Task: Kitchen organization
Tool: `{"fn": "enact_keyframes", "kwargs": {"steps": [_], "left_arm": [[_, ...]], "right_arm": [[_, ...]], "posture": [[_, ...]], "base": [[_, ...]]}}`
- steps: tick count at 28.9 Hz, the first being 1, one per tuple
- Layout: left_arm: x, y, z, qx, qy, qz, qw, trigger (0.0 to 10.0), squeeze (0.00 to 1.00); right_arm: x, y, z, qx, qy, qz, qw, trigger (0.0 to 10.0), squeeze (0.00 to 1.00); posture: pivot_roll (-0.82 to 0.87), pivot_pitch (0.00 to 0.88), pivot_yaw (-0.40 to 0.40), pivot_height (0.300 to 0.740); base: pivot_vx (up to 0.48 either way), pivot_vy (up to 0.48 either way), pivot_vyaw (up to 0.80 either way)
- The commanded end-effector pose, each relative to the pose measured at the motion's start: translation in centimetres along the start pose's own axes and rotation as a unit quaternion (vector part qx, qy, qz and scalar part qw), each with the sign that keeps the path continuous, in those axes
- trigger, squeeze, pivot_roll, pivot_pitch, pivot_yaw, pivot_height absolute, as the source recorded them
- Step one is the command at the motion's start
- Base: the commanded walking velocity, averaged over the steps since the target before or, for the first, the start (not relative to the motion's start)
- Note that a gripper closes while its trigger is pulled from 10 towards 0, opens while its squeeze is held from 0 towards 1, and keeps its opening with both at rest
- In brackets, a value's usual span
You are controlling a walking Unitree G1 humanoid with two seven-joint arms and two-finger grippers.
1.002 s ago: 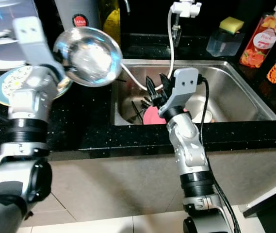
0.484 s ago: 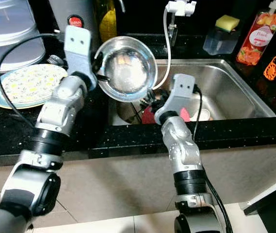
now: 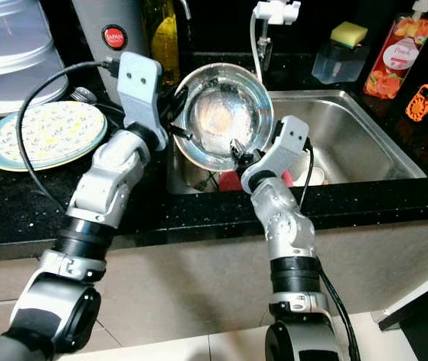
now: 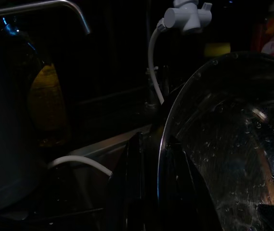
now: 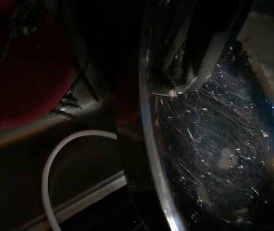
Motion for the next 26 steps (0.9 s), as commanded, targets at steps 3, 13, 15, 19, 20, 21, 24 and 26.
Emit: {"fn": "enact_keyframes", "kwargs": {"steps": [3,13,15,19,20,21,24,26], "left_arm": [[0.3,0.8,0.2,-0.007,0.007,0.041,0.999,10.0,0.0],[-1.1,-0.1,0.1,0.031,-0.025,0.045,0.998,10.0,1.0],[-1.0,-0.1,0.1,0.031,-0.023,0.047,0.998,10.0,1.0],[-0.8,-0.3,-0.1,0.045,-0.019,0.048,0.998,10.0,0.25],[-0.9,-0.5,-0.3,0.053,-0.021,0.047,0.997,10.0,0.0],[-0.9,-0.7,-0.4,0.059,-0.022,0.046,0.997,10.0,0.0],[-0.8,-1.1,-1.0,0.07,-0.017,0.036,0.997,10.0,0.0],[-0.2,-1.3,-1.9,0.074,-0.001,0.023,0.997,10.0,0.0]], "right_arm": [[-0.3,0.3,0.2,-0.018,-0.011,-0.001,1.0,0.0,0.0],[-0.3,0.6,0.2,-0.026,-0.011,-0.036,0.999,0.0,0.0],[-0.3,0.6,0.2,-0.026,-0.012,-0.037,0.999,0.0,0.0],[-0.2,1.2,0.3,-0.043,-0.006,-0.062,0.997,0.0,0.0],[-0.1,1.9,0.4,-0.068,-0.005,-0.074,0.995,0.0,0.0],[0.0,2.5,0.5,-0.087,-0.004,-0.083,0.993,0.0,0.0],[0.5,4.3,0.8,-0.139,0.0,-0.095,0.986,6.0,0.0],[2.3,6.3,1.2,-0.194,0.026,-0.099,0.976,10.0,0.0]], "posture": [[0.13,0.0,-0.03,0.74],[0.14,0.0,-0.035,0.74],[0.14,0.0,-0.036,0.74],[0.14,0.0,-0.036,0.74],[0.14,0.0,-0.036,0.74],[0.14,0.0,-0.036,0.74],[0.14,0.0,-0.033,0.74],[0.16,0.0,-0.037,0.74]], "base": [[0.0,0.0,0.0],[0.0,0.0,0.0],[0.0,0.0,0.0],[0.0,0.0,0.0],[0.0,0.0,0.0],[0.0,0.0,0.0],[0.0,0.0,0.0],[0.0,0.0,0.0]]}}
Point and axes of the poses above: a point about 5 cm out from each wrist's last joint towards the gripper, its own z axis pointing out of the wrist towards the gripper, its own x axis along the axis of the wrist's last joint, y = z × x, the point moved 3 cm from there along z, pointing out of the wrist towards the gripper, and after that the axes turned 5 degrees about z, right-handed, at the moved point
